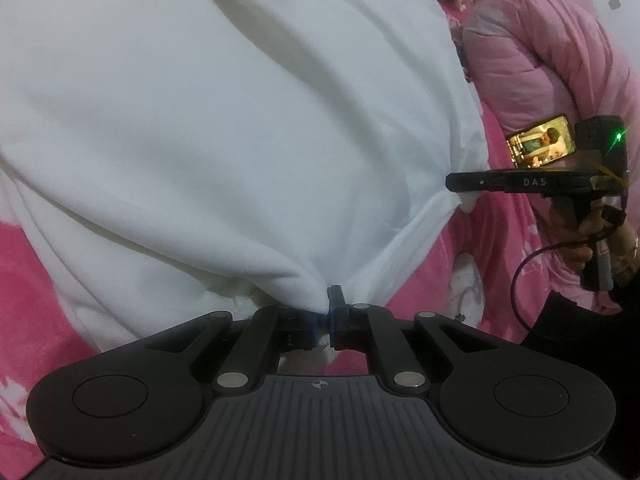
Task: Fold clothes
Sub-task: 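Lower the folded collar onto the hem with both tools closed, then open both tools and lift them off the folded sweatshirt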
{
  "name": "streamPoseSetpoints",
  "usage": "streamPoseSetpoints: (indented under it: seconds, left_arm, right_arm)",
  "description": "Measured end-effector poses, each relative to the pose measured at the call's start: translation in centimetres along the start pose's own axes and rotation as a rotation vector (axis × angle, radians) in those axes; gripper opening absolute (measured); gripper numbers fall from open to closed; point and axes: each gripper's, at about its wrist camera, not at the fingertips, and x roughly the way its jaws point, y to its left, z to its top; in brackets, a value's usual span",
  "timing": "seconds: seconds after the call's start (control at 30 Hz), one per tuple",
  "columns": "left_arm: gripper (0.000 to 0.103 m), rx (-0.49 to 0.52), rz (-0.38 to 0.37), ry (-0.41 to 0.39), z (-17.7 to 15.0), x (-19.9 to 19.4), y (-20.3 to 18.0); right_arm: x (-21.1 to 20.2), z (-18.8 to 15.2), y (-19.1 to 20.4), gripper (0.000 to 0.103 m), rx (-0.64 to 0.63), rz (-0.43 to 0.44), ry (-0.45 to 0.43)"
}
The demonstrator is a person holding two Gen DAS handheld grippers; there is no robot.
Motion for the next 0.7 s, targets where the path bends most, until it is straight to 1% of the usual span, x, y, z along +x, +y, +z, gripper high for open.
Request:
streamPoseSetpoints:
  seconds: [0.03,0.1,0.13,0.17,0.2,0.23,0.3,0.37,0.43,0.53,0.7]
  left_arm:
    - [0.009,0.006,-0.001,-0.001,0.0,-0.1,0.0]
    - [0.017,0.017,-0.004,-0.002,0.0,-0.4,-0.1]
    - [0.019,0.023,-0.005,-0.002,0.0,-0.5,-0.1]
    - [0.026,0.034,-0.005,-0.002,0.0,-0.7,-0.2]
    - [0.033,0.052,-0.003,0.000,0.0,-0.9,-0.3]
    - [0.036,0.072,0.000,0.004,0.0,-1.2,-0.4]
    - [0.046,0.109,0.006,0.012,-0.1,-1.7,-0.6]
    - [0.052,0.129,0.000,0.037,-0.1,-2.2,-0.6]
    - [0.053,0.138,-0.005,0.056,-0.1,-2.9,-0.6]
    - [0.058,0.162,-0.007,0.058,0.3,-4.5,-0.8]
    - [0.067,0.286,-0.009,0.062,1.1,-7.1,-2.0]
  right_arm:
    - [-0.1,-0.2,-0.1,0.016,0.007,0.004,-0.007]
    - [-0.3,-0.7,-0.4,0.020,0.024,0.016,-0.020]
    - [-0.4,-0.9,-0.6,0.023,0.034,0.023,-0.025]
    - [-0.6,-1.1,-0.9,0.024,0.045,0.031,-0.030]
    - [-0.7,-1.4,-1.1,0.028,0.054,0.038,-0.036]
    - [-0.9,-1.7,-1.2,0.032,0.057,0.038,-0.042]
    - [-1.4,-2.3,-1.2,0.036,0.052,0.025,-0.058]
    - [-1.8,-2.9,-1.3,0.038,0.047,0.013,-0.073]
    - [-2.3,-3.8,-1.5,0.039,0.051,-0.005,-0.100]
    - [-3.1,-5.4,-1.8,0.039,0.083,-0.024,-0.144]
    - [-5.5,-8.3,-1.6,0.038,0.087,-0.095,-0.261]
